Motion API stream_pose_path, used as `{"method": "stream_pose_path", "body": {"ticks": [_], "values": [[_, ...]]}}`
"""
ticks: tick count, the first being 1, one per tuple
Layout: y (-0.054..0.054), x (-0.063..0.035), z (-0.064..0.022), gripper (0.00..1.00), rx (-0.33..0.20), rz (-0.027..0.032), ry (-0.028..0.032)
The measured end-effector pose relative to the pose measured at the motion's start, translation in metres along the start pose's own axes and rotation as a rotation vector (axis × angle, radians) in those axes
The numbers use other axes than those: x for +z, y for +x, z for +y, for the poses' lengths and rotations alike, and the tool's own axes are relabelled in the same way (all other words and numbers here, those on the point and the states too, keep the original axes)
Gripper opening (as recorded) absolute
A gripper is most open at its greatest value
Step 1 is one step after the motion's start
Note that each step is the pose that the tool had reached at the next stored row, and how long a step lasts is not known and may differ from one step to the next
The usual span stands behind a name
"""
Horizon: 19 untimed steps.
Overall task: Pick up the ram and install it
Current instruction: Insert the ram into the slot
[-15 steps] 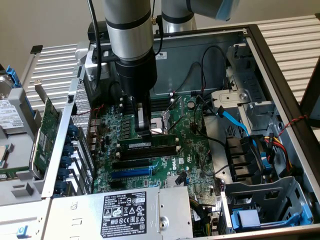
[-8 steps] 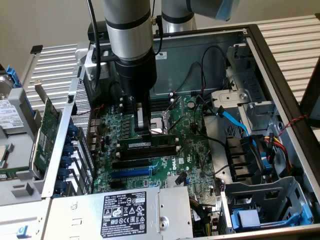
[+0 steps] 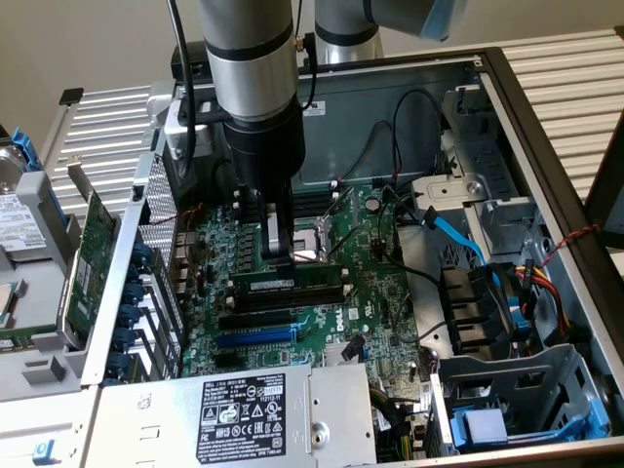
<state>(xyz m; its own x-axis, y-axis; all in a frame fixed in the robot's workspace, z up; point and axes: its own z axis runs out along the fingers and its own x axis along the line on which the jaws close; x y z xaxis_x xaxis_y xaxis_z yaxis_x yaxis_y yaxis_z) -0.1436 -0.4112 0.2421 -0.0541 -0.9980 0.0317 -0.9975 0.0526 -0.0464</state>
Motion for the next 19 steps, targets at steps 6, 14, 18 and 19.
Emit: {"method": "stream_pose_path", "body": {"ticks": [6,14,18,19], "values": [[-0.0020,0.0006,0.0002,0.12,0.000,-0.0003,0.0001],[-0.0021,0.0009,0.0003,0.12,-0.005,-0.0004,0.0002],[-0.0015,0.0011,0.0003,0.12,-0.005,-0.0007,0.0005],[-0.0010,0.0011,0.0003,0.12,-0.005,-0.0005,0.0003]]}}
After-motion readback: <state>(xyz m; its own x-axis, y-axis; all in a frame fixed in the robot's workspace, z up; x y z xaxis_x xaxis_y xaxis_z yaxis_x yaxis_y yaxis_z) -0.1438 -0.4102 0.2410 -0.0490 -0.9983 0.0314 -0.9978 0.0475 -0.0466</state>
